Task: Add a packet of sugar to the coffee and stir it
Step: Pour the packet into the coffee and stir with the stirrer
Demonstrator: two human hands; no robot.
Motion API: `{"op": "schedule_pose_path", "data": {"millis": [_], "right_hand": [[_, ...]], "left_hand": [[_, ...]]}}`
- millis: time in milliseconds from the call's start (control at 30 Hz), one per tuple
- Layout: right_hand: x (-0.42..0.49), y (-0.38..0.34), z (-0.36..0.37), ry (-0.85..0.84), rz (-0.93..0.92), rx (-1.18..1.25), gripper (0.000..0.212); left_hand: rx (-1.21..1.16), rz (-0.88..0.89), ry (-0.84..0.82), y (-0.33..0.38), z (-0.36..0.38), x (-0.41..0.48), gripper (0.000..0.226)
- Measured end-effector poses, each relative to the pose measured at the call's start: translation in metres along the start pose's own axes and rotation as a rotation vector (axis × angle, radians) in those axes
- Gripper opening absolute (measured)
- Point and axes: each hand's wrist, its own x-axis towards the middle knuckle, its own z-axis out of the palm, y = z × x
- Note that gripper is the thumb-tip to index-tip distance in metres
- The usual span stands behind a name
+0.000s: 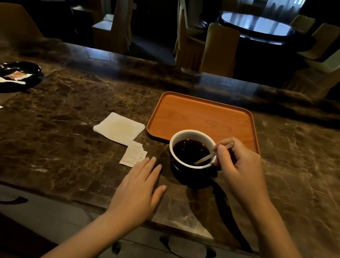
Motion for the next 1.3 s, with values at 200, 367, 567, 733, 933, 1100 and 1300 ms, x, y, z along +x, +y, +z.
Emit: {"op": "schedule_pose_path", "data": {"millis": [200,367,567,733,933,1100,1300], "right_hand": [[0.006,0.004,0.006,0.079,0.005,-0.044,0.013],[0.002,-0.002,0.015,-0.006,0.001,0.031,0.013],[-0.006,-0.007,-0.004,-0.069,0.013,0.113,0.017],[0.002,-0.002,-0.016,-0.028,0.034,-0.024,0.016],[0.009,0.004,-0.003,0.042,0.059,-0.016,0.013],[0.0,0.001,0.007,-0.024,0.045,0.088,0.015],[-0.005,-0.006,-0.01,-0.105,0.035,0.101,0.015]], "left_hand": [[0.048,0.017,0.024,-0.001,0.004,-0.003,0.062],[0.033,0.016,0.01,-0.001,0.004,-0.002,0.063],[0.044,0.022,0.012,0.0,0.004,-0.002,0.062],[0.046,0.025,0.021,0.0,0.003,-0.002,0.06],[0.021,0.03,0.016,0.0,0.001,-0.002,0.058],[0.01,0.031,0.008,0.0,0.001,-0.002,0.052],[-0.002,0.025,0.018,0.0,0.001,-0.002,0.057]]}}
